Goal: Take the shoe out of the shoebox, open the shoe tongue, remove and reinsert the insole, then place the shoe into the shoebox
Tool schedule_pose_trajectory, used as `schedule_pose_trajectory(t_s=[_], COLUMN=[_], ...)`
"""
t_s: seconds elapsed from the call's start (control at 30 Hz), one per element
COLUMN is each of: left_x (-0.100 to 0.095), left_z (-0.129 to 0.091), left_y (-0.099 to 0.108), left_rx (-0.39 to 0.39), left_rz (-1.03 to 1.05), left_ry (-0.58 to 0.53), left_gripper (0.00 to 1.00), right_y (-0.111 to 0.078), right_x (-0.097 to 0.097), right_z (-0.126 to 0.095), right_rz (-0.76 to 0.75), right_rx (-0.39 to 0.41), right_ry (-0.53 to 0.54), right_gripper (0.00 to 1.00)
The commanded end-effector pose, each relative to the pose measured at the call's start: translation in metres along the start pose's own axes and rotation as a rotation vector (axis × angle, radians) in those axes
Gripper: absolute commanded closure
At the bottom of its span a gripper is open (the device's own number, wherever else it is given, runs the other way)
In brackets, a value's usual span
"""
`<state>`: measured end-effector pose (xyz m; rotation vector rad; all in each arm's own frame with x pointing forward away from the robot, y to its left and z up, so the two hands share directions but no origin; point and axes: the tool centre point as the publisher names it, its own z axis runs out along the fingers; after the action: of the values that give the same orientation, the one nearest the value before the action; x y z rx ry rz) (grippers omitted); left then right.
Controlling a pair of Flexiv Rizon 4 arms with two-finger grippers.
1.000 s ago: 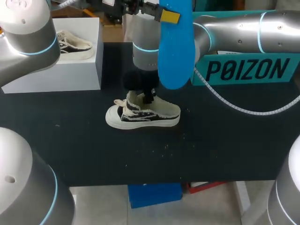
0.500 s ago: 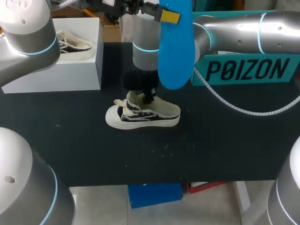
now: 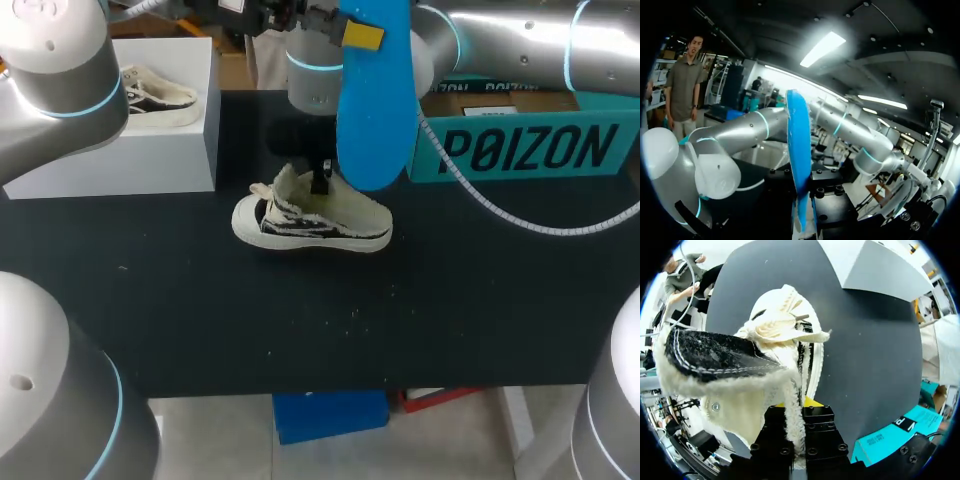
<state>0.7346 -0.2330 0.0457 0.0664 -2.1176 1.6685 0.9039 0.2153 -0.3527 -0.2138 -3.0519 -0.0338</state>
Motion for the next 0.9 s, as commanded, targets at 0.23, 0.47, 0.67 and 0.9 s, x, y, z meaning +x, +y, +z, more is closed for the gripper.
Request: schedule_pose_trajectory(t_s=[0.23,0.47,0.67,0.9], left_x=[0.000,0.000,0.000,0.000], left_z=[0.001,0.001,0.001,0.001], left_y=[0.001,0.001,0.001,0.001], left_rx=[0.000,0.000,0.000,0.000], left_rz=[0.001,0.001,0.001,0.001], left_ry=[-0.002,-0.002,-0.002,-0.002], left_gripper=[1.00,1.00,1.00,1.00], right_y=[-0.029,-0.040,-0.042,-0.033], right_x=[0.018,0.015,0.010,0.004], right_z=[-0.052,-0.042,-0.042,-0.032], right_rz=[0.729,1.019,1.190,1.290], right_rx=[-0.234,-0.167,-0.124,-0.079], right_ry=[-0.112,-0.220,-0.314,-0.314], right_gripper=[1.00,1.00,1.00,1.00])
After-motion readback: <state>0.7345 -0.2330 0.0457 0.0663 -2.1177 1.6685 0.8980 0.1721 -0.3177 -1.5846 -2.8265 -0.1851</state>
